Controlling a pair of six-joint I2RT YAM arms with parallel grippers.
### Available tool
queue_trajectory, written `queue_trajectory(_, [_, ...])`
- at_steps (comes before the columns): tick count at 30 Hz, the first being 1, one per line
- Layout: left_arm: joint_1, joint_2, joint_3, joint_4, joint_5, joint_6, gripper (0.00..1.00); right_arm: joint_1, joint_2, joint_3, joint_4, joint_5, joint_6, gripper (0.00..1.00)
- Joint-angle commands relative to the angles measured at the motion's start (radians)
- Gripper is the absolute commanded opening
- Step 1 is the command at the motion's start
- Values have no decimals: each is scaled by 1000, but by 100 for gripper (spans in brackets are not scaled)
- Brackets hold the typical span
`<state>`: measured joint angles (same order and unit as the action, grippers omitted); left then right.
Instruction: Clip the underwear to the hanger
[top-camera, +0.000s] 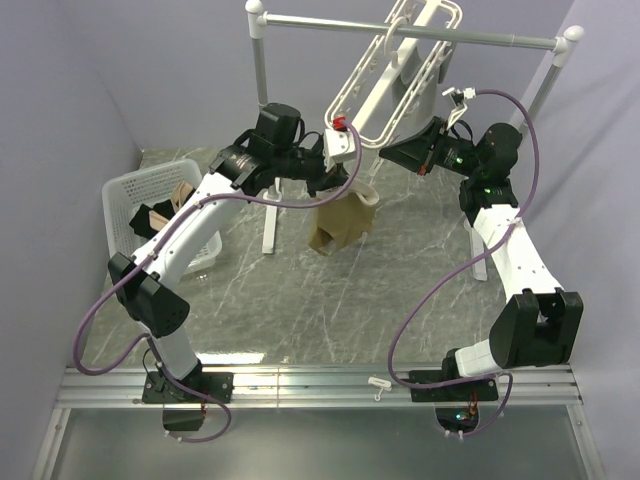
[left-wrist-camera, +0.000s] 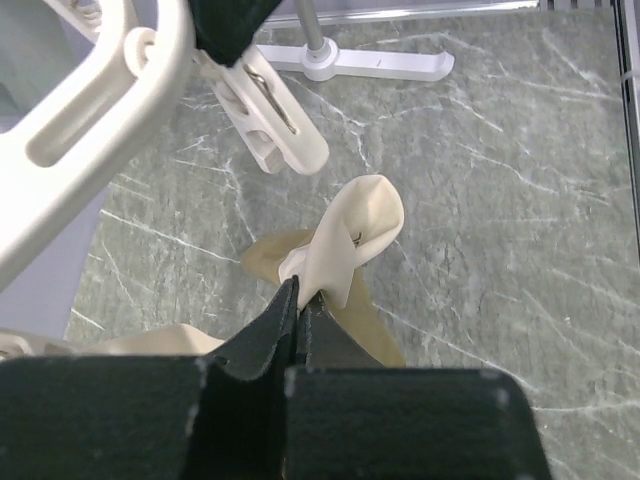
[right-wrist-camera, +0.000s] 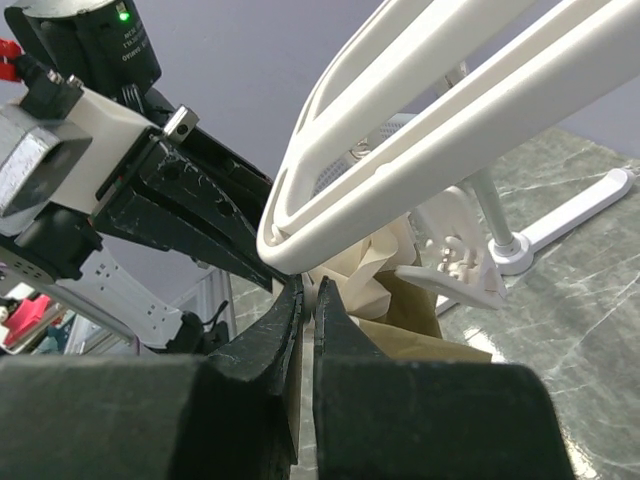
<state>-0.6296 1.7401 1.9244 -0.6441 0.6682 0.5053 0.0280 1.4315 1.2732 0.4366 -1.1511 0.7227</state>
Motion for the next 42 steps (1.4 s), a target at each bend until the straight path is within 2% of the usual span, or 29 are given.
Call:
queue_trajectory(1, [11, -14, 36, 61, 13, -59, 0, -8, -3, -2, -18, -16, -39, 0])
queue_trajectory(15, [39, 78, 160, 31, 44, -131, 0, -5, -2, -15, -53, -30, -134, 0])
queue_trajectory(42, [24, 134, 200, 98, 76, -205, 0, 12, 7, -32, 7, -36, -192, 0])
